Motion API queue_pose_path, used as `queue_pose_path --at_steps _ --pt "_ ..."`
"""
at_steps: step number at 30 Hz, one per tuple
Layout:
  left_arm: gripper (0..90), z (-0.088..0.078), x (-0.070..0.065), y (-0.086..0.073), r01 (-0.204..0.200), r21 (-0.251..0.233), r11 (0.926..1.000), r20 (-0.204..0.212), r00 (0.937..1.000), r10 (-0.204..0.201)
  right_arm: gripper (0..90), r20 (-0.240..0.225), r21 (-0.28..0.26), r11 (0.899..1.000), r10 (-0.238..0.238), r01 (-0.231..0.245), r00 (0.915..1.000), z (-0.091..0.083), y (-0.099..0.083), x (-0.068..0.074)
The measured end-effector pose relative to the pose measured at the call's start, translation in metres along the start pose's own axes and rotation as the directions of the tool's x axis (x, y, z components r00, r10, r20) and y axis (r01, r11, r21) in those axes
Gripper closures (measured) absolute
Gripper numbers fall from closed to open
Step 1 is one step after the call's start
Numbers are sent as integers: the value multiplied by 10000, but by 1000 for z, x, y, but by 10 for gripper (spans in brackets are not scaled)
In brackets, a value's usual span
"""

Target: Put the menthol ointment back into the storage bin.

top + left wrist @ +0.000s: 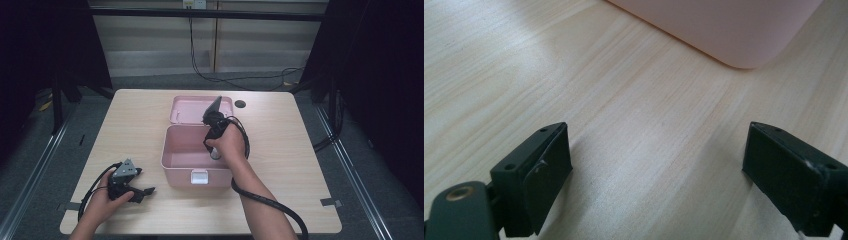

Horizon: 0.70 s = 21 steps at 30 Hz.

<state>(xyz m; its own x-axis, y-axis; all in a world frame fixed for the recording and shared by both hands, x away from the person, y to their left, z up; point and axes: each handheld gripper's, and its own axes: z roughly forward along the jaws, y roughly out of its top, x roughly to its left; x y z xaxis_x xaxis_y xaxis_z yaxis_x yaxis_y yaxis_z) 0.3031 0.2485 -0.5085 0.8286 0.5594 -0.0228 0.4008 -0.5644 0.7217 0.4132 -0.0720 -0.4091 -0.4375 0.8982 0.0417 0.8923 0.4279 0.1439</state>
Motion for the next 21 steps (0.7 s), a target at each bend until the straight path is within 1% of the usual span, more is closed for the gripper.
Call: queue_pose_path --at_steps 2,3,4,6,7,10,13,14,17,20,21 --pt "114 0 0 0 -1 -1 10000 1 10000 1 417 -12 -64 10000 -13 13 10000 -1 0 0" --pt "114 0 0 0 5 0 10000 8 10000 -5 405 -23 -73 10000 -51 51 10000 -2 0 0" --pt "114 0 0 0 1 1 10000 -1 10000 -1 367 14 -101 9999 -33 33 10000 -5 -1 1" --pt "114 0 0 0 1 -1 10000 1 10000 -1 358 46 -117 9999 -66 67 10000 -6 -1 1" --pt "114 0 0 0 -1 0 10000 0 10000 1 334 9 -104 9999 -17 17 10000 -8 -1 0" --pt "114 0 0 0 4 1 10000 8 10000 -4 315 -22 -55 10000 -25 25 10000 -9 -2 -1" --pt "114 0 0 0 2 -2 10000 1 10000 -2 274 -57 -165 9999 -1 0 10000 -15 -5 -3" --pt "114 0 0 0 2 -2 10000 1 10000 -2 274 -57 -165 9999 -1 0 10000 -15 -5 -3" --pt "114 0 0 0 -1 -2 10000 -8 10000 1 237 -221 -198 9998 -82 78 9997 -22 -7 -5" --pt "114 0 0 0 -7 0 10000 -9 10000 7 218 -184 -271 9995 -184 179 9997 -26 -8 -5" --pt "114 0 0 0 -7 2 10000 0 10000 7 202 -316 -247 9993 -281 273 9991 -29 -8 -4"
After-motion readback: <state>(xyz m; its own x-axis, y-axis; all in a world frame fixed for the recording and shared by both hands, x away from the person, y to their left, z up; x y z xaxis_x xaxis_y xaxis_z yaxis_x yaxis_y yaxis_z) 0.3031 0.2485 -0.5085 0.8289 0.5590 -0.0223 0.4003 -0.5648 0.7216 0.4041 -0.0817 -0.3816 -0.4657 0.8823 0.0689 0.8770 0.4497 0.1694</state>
